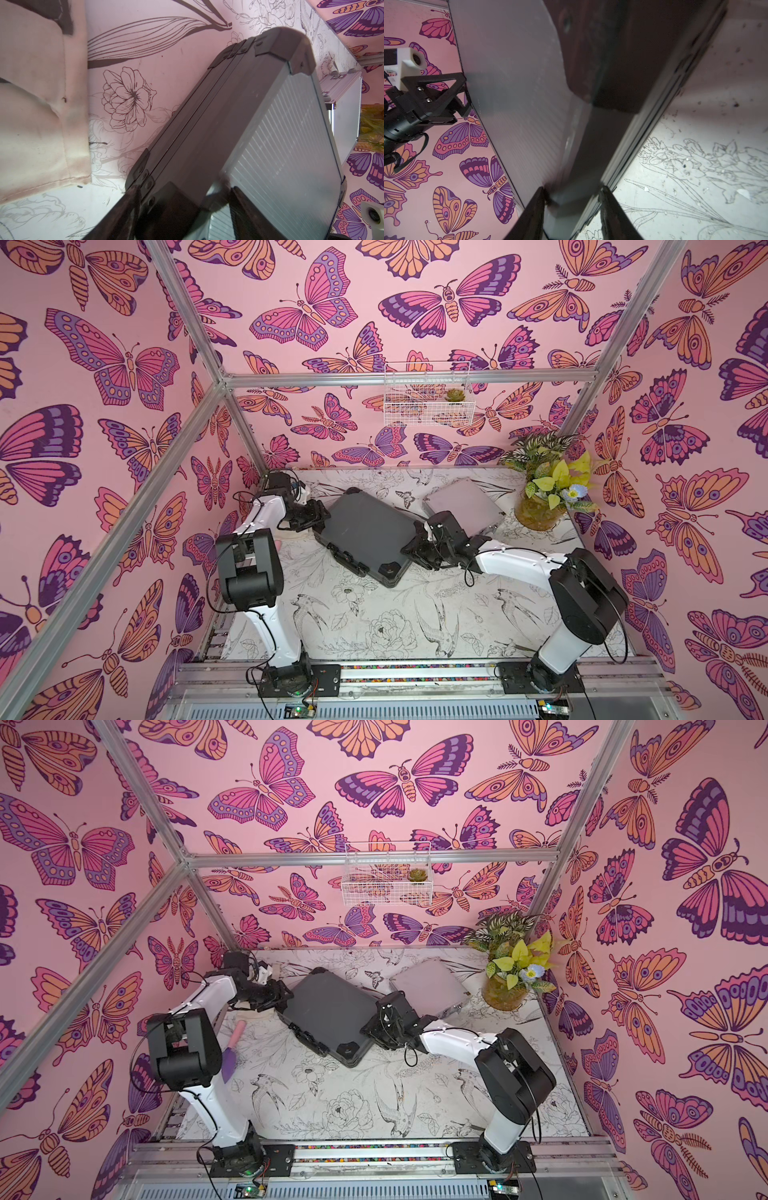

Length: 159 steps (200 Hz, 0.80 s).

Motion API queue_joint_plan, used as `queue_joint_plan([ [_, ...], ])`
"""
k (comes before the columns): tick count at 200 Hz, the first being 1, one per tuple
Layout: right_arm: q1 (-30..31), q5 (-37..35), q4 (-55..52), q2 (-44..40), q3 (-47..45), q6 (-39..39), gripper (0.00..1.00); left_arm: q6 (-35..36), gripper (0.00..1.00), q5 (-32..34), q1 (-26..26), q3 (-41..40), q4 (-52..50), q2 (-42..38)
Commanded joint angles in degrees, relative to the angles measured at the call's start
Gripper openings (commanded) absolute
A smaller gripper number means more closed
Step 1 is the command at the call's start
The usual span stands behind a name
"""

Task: Open the poker set cases
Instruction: Adjust the poker set case at the center of the board.

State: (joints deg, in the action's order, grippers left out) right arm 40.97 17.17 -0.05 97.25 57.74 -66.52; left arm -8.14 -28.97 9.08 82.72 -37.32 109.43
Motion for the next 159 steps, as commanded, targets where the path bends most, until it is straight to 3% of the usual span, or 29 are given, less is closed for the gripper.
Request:
queue_joint_plan([
  [1,0.6,-1.7,5.1,3.8,1.5,3.7,0.43,-1.6,0.68,-2.1,-3.6,-4.0,-5.7,2.7],
  [159,-4.4,6.1,0.1,11.3,10.6,11.8,0.48,-4.5,0.67,-7.8,-6.1,-15.0,-2.9,-2.6],
])
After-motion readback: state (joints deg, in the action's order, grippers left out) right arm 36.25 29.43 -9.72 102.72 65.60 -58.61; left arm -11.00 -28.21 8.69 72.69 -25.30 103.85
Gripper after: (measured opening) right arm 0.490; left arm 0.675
